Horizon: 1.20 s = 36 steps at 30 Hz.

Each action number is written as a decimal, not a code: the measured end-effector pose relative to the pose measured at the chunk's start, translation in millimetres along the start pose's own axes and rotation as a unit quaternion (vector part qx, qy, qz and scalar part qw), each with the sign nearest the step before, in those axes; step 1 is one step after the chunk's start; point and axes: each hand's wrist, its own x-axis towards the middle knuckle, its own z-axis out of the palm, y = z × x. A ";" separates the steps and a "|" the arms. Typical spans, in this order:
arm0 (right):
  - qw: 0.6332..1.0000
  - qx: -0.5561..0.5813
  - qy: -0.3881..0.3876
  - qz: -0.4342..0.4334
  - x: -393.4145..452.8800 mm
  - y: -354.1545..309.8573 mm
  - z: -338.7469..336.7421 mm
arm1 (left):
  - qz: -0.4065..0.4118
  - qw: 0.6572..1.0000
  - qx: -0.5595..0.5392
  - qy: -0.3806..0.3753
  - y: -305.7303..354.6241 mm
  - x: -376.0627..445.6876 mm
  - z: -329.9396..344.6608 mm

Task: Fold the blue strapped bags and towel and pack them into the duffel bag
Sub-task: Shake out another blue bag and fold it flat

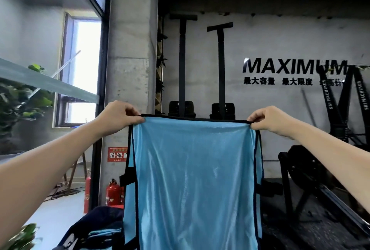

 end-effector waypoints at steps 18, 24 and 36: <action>0.999 0.049 0.016 -0.006 -10.3 -17.4 -2.7 | 0.009 0.994 -0.092 -0.059 8.9 2.0 -6.3; 0.998 0.064 0.012 -0.001 6.7 -0.7 -1.9 | -0.012 0.974 -0.201 -0.107 -9.0 11.8 7.0; 0.993 -0.004 -0.101 0.059 96.5 101.5 81.8 | -0.059 0.976 -0.079 -0.193 -98.6 77.0 127.0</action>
